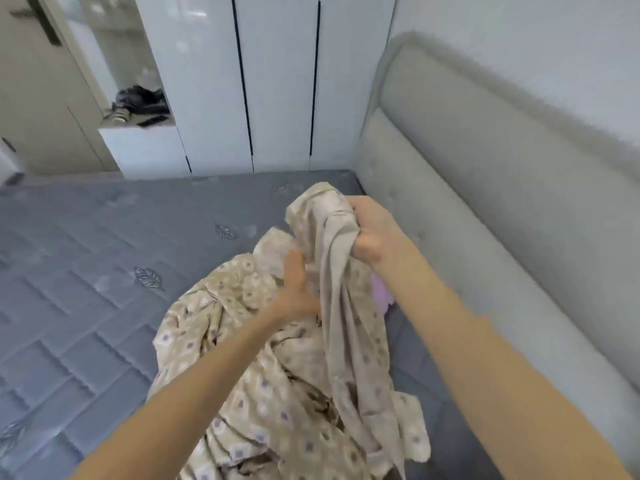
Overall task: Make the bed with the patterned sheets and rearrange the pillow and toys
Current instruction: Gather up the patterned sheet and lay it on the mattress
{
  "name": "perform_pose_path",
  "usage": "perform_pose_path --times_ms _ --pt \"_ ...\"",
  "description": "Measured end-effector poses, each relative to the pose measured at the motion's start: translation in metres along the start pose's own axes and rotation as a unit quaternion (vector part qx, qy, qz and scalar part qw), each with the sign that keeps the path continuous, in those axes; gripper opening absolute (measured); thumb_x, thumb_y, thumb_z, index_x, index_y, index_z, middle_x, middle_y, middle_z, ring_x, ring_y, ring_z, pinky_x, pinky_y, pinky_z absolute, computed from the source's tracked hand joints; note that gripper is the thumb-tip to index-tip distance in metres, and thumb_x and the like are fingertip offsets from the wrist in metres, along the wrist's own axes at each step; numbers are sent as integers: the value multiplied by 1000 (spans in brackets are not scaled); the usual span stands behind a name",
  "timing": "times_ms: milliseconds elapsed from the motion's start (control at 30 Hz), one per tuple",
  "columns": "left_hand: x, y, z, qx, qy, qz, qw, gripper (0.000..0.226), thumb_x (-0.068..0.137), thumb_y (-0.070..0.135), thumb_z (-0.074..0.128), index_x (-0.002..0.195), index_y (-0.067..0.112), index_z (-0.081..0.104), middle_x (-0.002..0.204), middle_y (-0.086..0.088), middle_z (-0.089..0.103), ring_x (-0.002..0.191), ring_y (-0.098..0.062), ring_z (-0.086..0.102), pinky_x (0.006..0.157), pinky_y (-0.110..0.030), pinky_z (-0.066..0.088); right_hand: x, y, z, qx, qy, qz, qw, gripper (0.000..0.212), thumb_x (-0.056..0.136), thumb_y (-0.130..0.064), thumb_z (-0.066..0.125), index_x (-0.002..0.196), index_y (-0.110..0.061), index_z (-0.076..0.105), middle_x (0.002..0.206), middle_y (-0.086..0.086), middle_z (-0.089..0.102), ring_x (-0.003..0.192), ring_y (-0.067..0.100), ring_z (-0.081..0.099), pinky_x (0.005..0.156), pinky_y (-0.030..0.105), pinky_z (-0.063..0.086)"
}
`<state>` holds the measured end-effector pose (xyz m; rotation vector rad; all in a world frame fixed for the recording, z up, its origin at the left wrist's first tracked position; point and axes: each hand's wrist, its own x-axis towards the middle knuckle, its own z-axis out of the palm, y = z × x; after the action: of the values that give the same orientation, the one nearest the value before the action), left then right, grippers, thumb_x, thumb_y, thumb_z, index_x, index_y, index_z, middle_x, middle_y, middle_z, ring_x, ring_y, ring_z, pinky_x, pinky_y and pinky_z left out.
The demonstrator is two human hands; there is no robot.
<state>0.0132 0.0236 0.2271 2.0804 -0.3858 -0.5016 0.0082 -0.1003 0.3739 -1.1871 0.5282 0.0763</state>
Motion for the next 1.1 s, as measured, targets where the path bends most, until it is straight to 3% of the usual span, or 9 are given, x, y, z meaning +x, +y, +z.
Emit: perform_pose_path --times_ms 100,233,367,500,667,767,900,1000,1100 --pt "8 29 6 -45 -31 -63 997 55 94 1 52 145 5 31 141 -16 42 132 -33 41 106 -39 40 -11 -15 1 180 -171 43 968 28 80 13 47 72 -14 47 70 -4 50 62 6 49 72 8 48" --pt "6 42 -18 -38 -21 18 999 21 96 5 44 109 4 61 112 -21 62 93 -17 61 66 -22 51 -24 -34 -23 298 -127 -42 945 16 85 3 42 77 -10 47 73 5 47 66 16 48 68 24 42" --pt "9 62 -84 -173 20 -71 982 23 97 10 38 94 14 60 79 -6 63 63 -15 62 46 -24 49 -14 1 -44 -88 -84 -102 987 52 81 -13 68 128 -4 47 118 14 57 105 25 57 95 41 46" --pt "3 125 -140 -308 1 11 951 16 96 12 47 88 16 60 71 2 66 56 -6 64 47 -20 51 -17 45 -26 -547 -102 -50 829 122 51 -63 79 150 -31 15 152 -5 27 140 25 24 116 47 23" --pt "-17 151 -164 -490 -35 81 867 12 100 14 44 103 13 56 88 0 67 76 -11 65 60 -29 58 -3 33 14 -463 40 -160 871 22 96 -27 49 97 -8 60 84 12 59 73 23 53 62 27 40" --pt "-29 127 -174 -312 6 82 947 45 96 30 52 139 27 38 120 12 48 104 -4 52 76 -26 50 -8 -16 30 -152 33 -106 982 26 94 -5 44 115 1 60 81 16 56 66 24 51 63 34 40" --pt "-45 87 -158 -110 -126 51 985 67 93 13 59 147 18 19 123 -4 48 75 9 63 57 -8 48 -51 -90 72 121 -78 -160 977 7 84 -7 47 78 -9 48 43 2 51 35 10 51 41 19 44" --pt "-42 100 -131 -39 -165 117 979 42 78 23 77 117 20 61 116 0 64 98 -10 64 74 -17 51 -77 -125 102 247 -158 -243 925 29 86 7 43 65 -14 43 55 -5 59 80 -11 63 76 4 43" --pt "-37 109 -126 -68 -53 74 994 9 89 18 63 88 26 66 82 4 68 74 -12 63 62 -22 52 -74 -131 102 74 4 -280 957 24 97 -2 35 95 0 58 98 15 61 116 23 56 91 22 45"
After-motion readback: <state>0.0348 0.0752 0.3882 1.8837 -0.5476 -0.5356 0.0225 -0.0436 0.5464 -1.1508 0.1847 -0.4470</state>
